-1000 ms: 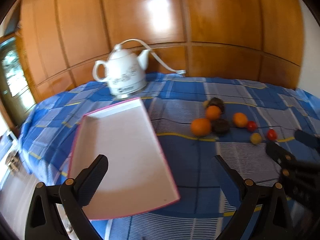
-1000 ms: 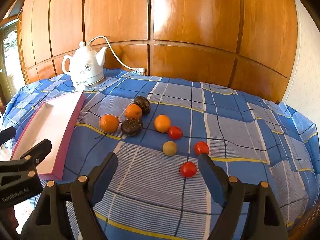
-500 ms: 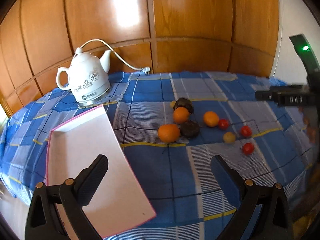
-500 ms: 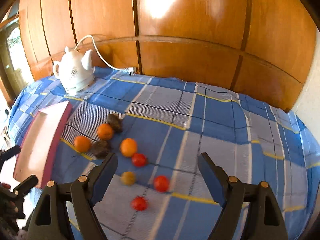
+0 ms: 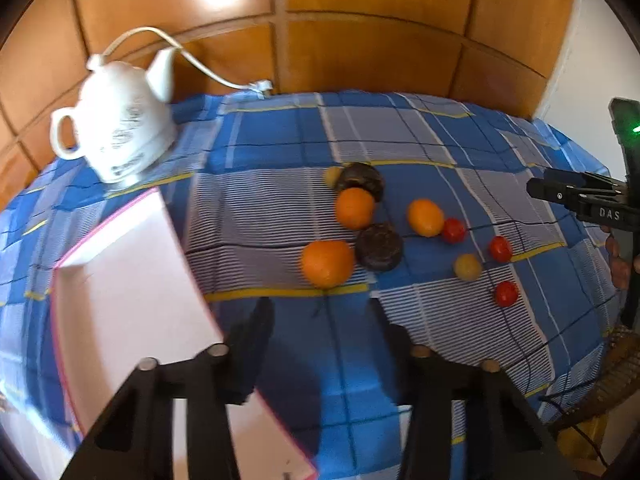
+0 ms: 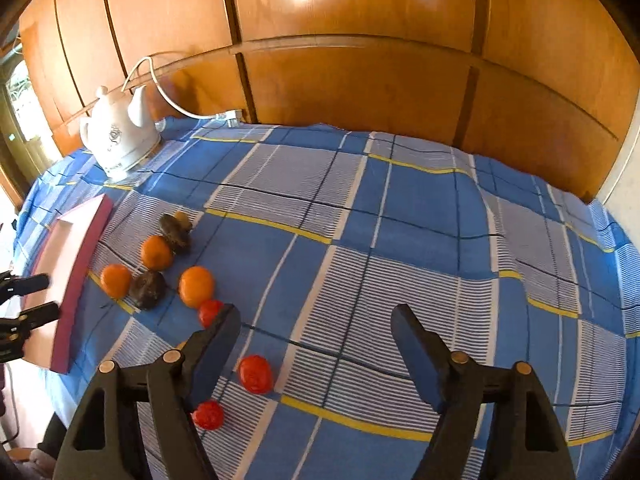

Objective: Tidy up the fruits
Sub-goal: 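Reach the left gripper to the orange and close on it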

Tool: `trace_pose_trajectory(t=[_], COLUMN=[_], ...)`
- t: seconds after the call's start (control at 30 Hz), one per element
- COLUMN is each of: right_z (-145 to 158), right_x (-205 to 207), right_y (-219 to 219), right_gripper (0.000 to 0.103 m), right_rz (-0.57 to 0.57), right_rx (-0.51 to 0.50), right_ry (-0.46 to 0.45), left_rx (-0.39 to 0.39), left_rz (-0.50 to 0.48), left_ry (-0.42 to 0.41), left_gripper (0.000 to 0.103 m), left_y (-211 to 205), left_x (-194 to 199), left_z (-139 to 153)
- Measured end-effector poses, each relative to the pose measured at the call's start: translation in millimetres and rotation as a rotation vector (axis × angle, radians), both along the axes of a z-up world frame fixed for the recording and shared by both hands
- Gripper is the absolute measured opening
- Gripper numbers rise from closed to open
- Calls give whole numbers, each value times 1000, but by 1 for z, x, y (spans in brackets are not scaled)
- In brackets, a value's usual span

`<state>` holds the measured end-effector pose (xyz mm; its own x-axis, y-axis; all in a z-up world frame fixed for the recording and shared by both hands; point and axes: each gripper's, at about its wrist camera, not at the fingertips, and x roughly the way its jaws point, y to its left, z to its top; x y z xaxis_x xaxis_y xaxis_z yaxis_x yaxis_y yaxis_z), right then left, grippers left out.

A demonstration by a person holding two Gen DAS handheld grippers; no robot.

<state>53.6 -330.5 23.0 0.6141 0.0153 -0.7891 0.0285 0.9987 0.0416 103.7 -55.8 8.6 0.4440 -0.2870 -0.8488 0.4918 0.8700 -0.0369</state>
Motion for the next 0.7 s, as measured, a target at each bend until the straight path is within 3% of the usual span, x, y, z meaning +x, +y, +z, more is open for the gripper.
trace_pose_trajectory(t=[0.23,0.43,0.47,0.6,0.7], right_z=[-1,-1,-2,-5,-9], right_x=[0,0,0,4,6], right_y=[11,13,13,10,7], right_gripper=[76,76,76,51,39], right_rz=[54,66,67,60,63], right_rx=[-2,5,9,30,80], right_ry=[15,15,16,33,63], left_rx=[-9,42,36,-3,-11], left_rz=[-39,-14,-11,-9,-14], left_ry=[84,79,78,67,45], left_gripper=[47,46,41,39,38], left_y=[-30,-37,-36,-31,-30], left_x=[34,51,54,55,47], left_z=[-20,-37,-38,-41,-40])
